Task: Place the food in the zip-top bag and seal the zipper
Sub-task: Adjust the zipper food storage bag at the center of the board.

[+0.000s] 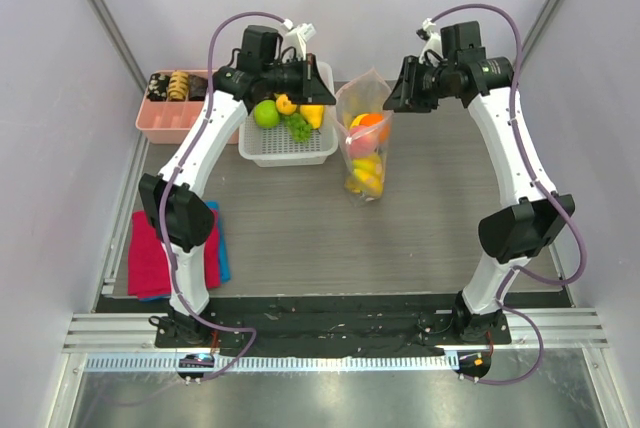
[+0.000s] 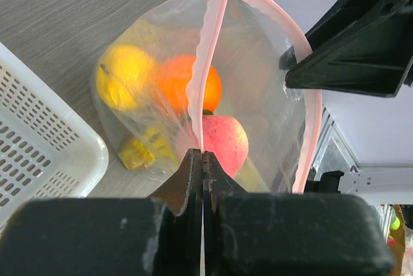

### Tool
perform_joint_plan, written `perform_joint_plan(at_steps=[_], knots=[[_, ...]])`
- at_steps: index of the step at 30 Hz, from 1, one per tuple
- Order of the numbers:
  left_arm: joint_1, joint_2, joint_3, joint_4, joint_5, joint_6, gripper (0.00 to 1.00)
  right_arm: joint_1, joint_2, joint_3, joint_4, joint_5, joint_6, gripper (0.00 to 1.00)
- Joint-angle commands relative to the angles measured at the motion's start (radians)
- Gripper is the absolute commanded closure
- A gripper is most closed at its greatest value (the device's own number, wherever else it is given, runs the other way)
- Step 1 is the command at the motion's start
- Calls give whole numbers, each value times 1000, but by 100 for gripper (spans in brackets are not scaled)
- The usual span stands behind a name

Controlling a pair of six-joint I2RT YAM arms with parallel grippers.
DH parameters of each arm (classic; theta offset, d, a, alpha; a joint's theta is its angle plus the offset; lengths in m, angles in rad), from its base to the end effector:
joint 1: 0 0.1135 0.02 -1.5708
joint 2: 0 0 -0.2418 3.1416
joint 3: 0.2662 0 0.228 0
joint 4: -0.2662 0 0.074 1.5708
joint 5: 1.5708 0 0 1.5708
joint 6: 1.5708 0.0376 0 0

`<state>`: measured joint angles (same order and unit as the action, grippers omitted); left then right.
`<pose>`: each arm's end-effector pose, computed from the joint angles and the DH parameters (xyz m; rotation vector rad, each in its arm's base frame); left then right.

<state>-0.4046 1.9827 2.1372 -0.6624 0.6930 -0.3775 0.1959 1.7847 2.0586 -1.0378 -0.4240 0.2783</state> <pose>0.3719 -0.1854 0.3781 0.4791 2.1154 -1.1837 0.3355 0.0823 0.3921 -0.1191 2.3613 0.7286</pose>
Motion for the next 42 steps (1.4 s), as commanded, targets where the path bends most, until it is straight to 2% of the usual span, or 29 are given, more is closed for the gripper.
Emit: perform_joint_plan(at_steps=[1,4,8,11,13,16,18,19,21,22,25,28,32,34,36,38,40,42], knots=[[-5,-30,26,40,22,5,100,-16,-39,48,-22,-16,-10,70],[-5,-24,35,46,25,-6,100,-16,-47,6,-16,-51,-1,99],[-2,-30,84,61,7,-21,100,-30,-48,67,-18,-76,9,99],[-5,-48,51,52,-55,57,100,-67,-56,101,-24,-73,15,99],[-5,-33,29,12,-128,84,100,-78,-70,80,-21,-78,19,99],[-5,-10,9,-43,-122,107,100,-75,-103,-21,7,-87,25,99],[-3,-16,-31,1,-115,104,92,-76,-117,-89,38,-84,35,99],[1,-36,-52,29,-107,95,79,-76,-125,-103,48,-81,36,99],[26,-53,-127,136,-96,31,70,-76,-123,-120,71,-81,45,99],[38,-58,-167,167,-90,6,60,-76,-117,-118,74,-82,50,99],[79,-61,-192,211,-110,-8,44,-75,-113,-118,87,-84,53,99],[115,-41,-186,216,-167,38,35,-75,-105,-117,90,-85,58,99],[151,-1,-186,267,-242,83,32,-75,-99,-109,93,-87,64,99],[150,47,-156,282,-305,150,27,-75,-97,-110,96,-88,67,99],[154,103,-117,280,-303,175,21,-75,-94,-109,99,-85,67,99],[170,126,-76,308,-238,152,18,-75,-94,-106,99,-79,67,99],[190,114,-118,384,-65,88,15,-73,-97,-106,105,-73,67,99],[200,81,-193,622,55,-71,14,-75,-97,-104,105,-70,68,99]])
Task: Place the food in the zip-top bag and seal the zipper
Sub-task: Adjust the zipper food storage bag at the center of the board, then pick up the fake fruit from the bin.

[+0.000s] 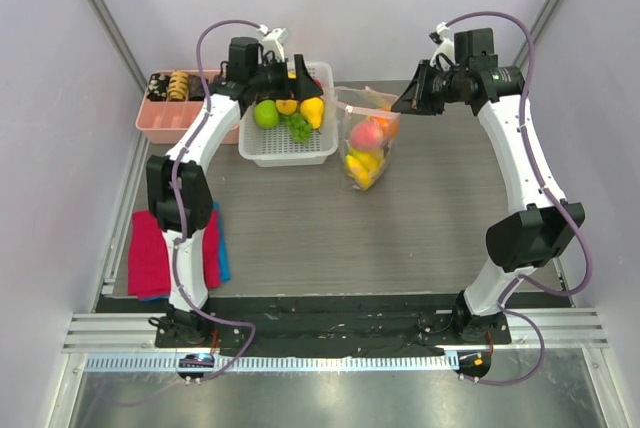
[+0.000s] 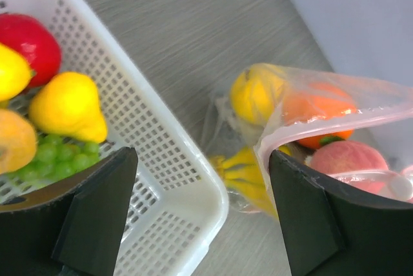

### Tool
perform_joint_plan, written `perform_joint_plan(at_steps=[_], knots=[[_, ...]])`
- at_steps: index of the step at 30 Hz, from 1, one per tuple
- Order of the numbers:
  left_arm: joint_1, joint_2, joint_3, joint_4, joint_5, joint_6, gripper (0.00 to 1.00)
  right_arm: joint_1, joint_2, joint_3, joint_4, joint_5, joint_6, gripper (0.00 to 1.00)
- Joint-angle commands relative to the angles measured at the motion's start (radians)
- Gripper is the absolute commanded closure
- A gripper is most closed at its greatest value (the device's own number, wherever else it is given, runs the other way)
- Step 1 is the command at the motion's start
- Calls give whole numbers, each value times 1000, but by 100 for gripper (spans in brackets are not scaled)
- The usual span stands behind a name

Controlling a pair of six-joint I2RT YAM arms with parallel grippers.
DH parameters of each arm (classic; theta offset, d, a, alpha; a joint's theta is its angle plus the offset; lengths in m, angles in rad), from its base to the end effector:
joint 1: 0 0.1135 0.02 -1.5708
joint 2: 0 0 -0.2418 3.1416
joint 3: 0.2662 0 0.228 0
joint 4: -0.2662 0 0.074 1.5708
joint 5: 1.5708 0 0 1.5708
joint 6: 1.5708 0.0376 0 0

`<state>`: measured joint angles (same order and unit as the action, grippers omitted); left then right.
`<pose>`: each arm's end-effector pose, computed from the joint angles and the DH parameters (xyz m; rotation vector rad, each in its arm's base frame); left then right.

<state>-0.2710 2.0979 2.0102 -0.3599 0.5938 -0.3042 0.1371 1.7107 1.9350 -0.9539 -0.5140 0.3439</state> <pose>0.4384 -0.1436 0.3174 0.3571 2.0367 -0.9581 0.3287 0.0640 0.3892 -0.0317 2.3268 0.8361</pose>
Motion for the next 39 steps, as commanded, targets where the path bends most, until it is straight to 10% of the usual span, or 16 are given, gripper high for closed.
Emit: perform_joint_plan(at_steps=[1,5,11,21,39], knots=[[67,-71,-143,416,247,-206,14,-16,-23,16,24,22,3,99],[66,-116,-173,711,359,-509,10,-14,-19,13,35,26,3,99],[84,-141,-166,727,468,-526,11,-16,3,30,40,25,4,99],[85,63,142,-130,-299,334,19,-17,4,25,37,19,6,99],[46,274,197,-77,-355,444,11,-13,6,19,41,26,17,99]])
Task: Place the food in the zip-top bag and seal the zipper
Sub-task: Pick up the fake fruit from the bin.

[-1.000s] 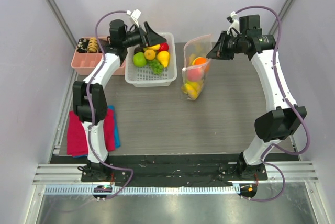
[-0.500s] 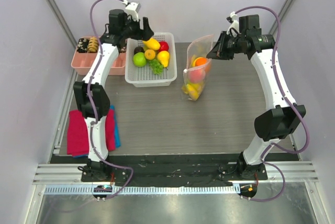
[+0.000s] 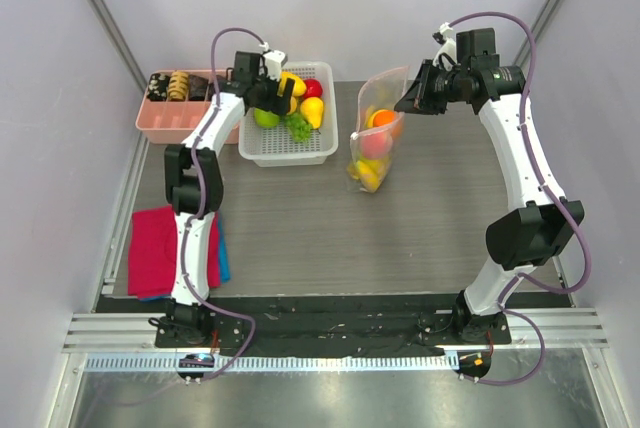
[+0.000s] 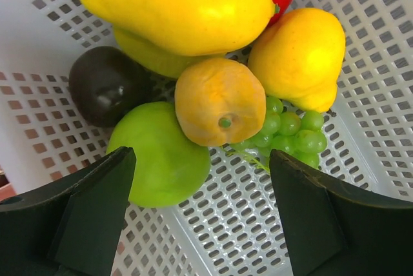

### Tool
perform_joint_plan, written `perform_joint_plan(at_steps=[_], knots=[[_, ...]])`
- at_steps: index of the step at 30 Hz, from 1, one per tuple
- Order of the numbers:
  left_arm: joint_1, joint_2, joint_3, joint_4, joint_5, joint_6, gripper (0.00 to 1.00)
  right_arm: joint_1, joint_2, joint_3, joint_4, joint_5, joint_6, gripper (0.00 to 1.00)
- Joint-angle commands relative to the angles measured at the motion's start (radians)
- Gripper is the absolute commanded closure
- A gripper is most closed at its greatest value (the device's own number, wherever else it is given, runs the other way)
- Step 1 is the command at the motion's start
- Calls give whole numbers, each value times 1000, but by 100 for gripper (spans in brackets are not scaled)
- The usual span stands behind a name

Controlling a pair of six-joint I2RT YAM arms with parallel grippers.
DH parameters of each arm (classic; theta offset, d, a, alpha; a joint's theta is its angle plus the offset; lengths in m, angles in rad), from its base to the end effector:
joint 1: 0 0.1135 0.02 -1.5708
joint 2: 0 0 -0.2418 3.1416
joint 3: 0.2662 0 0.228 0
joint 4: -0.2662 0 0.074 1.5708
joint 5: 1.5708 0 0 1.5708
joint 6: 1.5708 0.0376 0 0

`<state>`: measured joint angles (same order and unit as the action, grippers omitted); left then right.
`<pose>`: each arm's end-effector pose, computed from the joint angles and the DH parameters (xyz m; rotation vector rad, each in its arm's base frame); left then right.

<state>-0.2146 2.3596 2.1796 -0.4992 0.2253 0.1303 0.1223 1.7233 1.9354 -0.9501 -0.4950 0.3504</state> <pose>0.4914 -0.1157 0.2340 0.5044 2.1892 -0.2987 0.3337 0.0590 0.3854 0.0065 2.3349 0.8103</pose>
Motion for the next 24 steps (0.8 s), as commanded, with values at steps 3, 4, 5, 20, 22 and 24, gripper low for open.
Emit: perform_joint_plan(at_steps=[3,4,5,20,22,24], knots=[[-26,41,43,67,3,28,11,0,-7,20,36,10,9,99],[-29,47,48,70,3,29,11,2,-7,20,39,9,9,99],[-35,61,52,73,-3,31,11,2,-7,19,39,10,9,99],[-40,-52,-3,105,-9,-3,53,4,-13,17,37,13,1,99],[-40,-121,-29,111,20,-1,60,0,-13,16,39,12,1,99],[-40,-172,-47,93,55,-1,65,0,-10,17,39,10,-1,99]])
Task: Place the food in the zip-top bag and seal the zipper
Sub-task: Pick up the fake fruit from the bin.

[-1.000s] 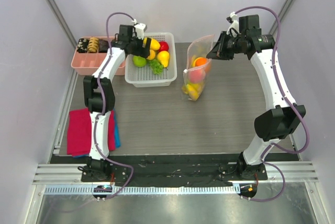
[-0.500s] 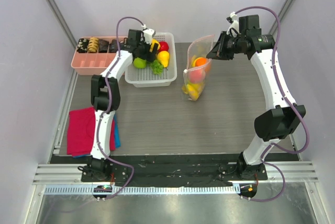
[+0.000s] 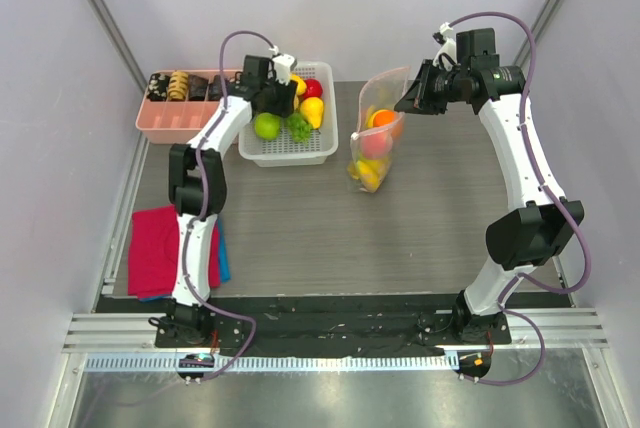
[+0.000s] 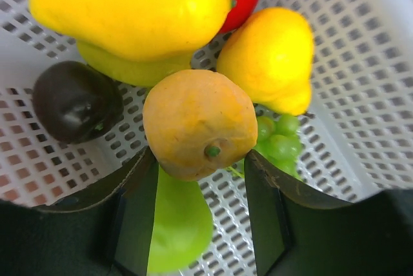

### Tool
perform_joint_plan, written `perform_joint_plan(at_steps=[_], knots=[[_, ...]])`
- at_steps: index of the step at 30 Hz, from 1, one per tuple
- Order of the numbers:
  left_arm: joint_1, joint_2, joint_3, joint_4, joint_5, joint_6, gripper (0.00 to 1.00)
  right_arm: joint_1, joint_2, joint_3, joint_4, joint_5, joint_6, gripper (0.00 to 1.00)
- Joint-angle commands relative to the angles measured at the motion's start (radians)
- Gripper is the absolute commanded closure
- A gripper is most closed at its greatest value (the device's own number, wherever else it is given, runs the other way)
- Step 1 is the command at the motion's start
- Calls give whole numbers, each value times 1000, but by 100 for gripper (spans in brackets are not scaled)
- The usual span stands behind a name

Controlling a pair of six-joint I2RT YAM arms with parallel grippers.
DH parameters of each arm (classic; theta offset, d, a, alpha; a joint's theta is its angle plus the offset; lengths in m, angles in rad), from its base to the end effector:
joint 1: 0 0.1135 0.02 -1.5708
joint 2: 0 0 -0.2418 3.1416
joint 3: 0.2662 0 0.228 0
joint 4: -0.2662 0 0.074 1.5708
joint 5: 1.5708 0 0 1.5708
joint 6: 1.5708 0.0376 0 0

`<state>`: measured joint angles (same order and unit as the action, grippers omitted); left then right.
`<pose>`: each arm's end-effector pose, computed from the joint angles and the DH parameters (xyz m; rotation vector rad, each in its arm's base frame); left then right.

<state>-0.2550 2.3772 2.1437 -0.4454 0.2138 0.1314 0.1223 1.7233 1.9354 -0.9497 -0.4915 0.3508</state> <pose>0.4901 -0.1360 0.2188 0.5444 2.1824 -0.3069 0.3338 0.0589 0.3854 0.0087 2.3348 0.8065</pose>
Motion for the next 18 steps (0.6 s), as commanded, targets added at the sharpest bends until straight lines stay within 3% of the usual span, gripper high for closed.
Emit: perform_joint_plan(at_steps=[1,5,13,18], knots=[[-1,-203,-15,28,78,-1,67,2,-8,20,38,5,-1,99],[0,-257,-21,-4,110,-10,77,2,-5,23,35,-2,4,99],[-35,-352,88,10,324,-217,77,5,1,23,40,-10,8,99],[-147,-394,192,-7,395,-305,77,11,12,40,45,-16,19,99]])
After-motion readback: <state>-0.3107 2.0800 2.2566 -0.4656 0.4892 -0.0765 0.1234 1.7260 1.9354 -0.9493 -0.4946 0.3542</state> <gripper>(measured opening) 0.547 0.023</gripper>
